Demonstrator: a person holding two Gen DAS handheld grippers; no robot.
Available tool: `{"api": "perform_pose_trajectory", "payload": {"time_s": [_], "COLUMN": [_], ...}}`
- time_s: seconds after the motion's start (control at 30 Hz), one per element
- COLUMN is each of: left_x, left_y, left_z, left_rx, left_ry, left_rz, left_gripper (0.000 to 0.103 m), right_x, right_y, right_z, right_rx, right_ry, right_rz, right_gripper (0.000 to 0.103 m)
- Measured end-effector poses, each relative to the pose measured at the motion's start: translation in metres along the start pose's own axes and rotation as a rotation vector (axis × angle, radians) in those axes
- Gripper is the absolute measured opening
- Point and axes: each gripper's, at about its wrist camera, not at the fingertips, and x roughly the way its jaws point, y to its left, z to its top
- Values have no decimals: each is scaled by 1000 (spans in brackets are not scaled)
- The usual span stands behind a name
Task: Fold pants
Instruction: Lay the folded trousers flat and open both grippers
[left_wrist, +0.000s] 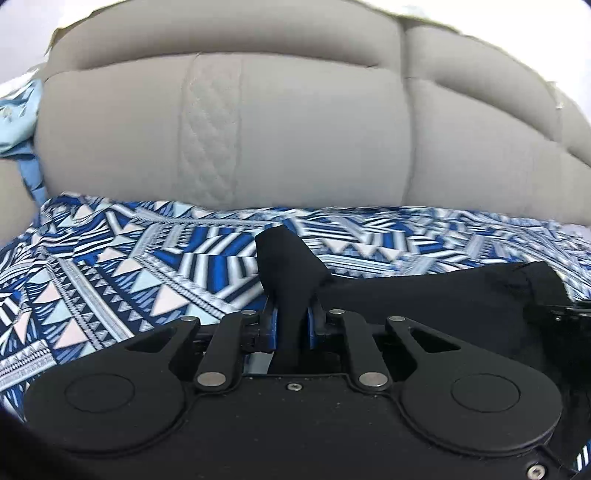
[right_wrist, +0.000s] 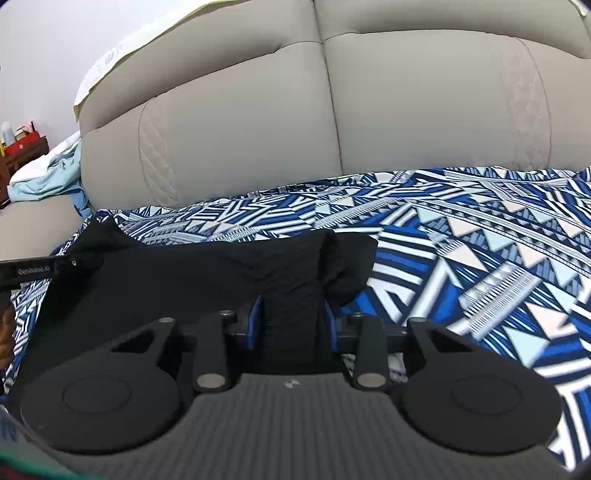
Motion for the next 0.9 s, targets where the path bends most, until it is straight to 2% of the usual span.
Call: {"api": "perform_pose_trajectory", "payload": {"time_s": [0.1,0.2,0.4,0.53,0.67,0.7,0.73,0.77,0.8,0.87,0.9], "left_x": [15,30,65,82,87,87,87,87,86,82,79], "left_y": [17,31,59,62,57,55,52,49,47,44,42], "left_z": [11,23,45,48,46,45,45,45,45,44,44], "left_rx": [-43,-21,-75,-63,-33,-22,-8,3,9,9,10], "left_ry": [21,31,66,74,66,65,65,67,69,77,80], "left_rz": [45,103,193,254,283,293,306,320,333,350,351], "left_gripper": [15,15,16,20,24,24,26,30,33,49,53], "right_x": [22,46,87,103,109,109,108,106,104,96,92], "right_y": [13,31,45,47,44,45,49,53,56,60,61], "right_z": [17,36,53,56,57,57,57,56,57,56,57], "right_rx": [-15,-49,1,14,36,26,8,-9,-29,-47,-44], "right_ry": [18,36,49,48,51,49,46,43,38,28,24], "right_rz": [8,6,40,52,59,50,22,-3,-27,-53,-58], "right_gripper": [37,35,35,38,42,44,53,56,68,74,74]}}
